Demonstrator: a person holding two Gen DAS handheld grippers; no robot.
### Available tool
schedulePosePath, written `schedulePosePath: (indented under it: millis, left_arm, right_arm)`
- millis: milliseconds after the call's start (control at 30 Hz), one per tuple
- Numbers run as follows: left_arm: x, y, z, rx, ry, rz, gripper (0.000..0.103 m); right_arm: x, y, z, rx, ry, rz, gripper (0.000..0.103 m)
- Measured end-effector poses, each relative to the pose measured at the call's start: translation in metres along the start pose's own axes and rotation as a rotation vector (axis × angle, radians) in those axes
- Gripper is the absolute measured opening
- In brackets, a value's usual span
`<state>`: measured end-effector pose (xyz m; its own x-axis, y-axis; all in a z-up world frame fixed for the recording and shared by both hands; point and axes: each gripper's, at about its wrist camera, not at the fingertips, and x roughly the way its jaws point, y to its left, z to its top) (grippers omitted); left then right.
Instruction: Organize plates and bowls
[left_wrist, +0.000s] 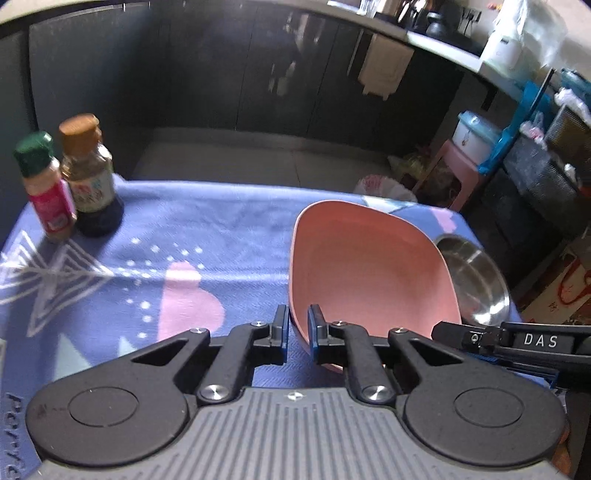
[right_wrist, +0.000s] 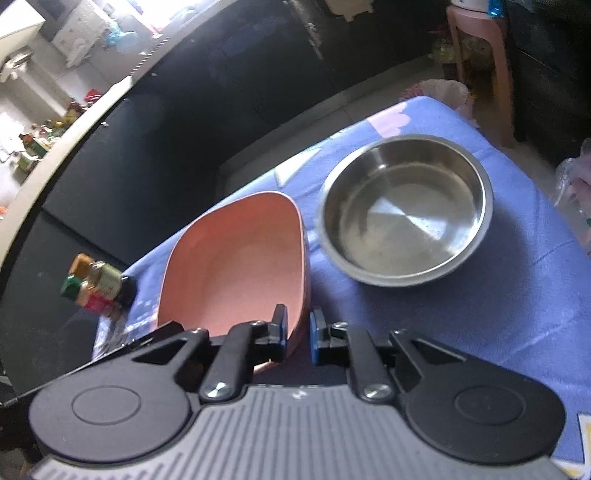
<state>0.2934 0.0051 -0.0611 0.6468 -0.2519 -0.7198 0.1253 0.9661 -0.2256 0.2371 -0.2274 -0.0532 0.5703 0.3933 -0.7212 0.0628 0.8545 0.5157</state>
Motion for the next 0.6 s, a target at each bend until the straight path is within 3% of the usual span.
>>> schedulePosePath:
  millis: [267, 600]
  left_arm:
    - [-0.086, 0.026, -0.025, -0.022, -0.063, 0.011, 0.012]
    - [-0.146, 0.074, -0.09, -0.142, -0.054, 0.109, 0.013]
  right_arm:
    - [-0.036, 0.043, -0.029, -0.111, 0.023, 0.104, 0.011]
    - [-0.022, 0.094, -0.082, -0.266, 0.154, 0.143, 0.012]
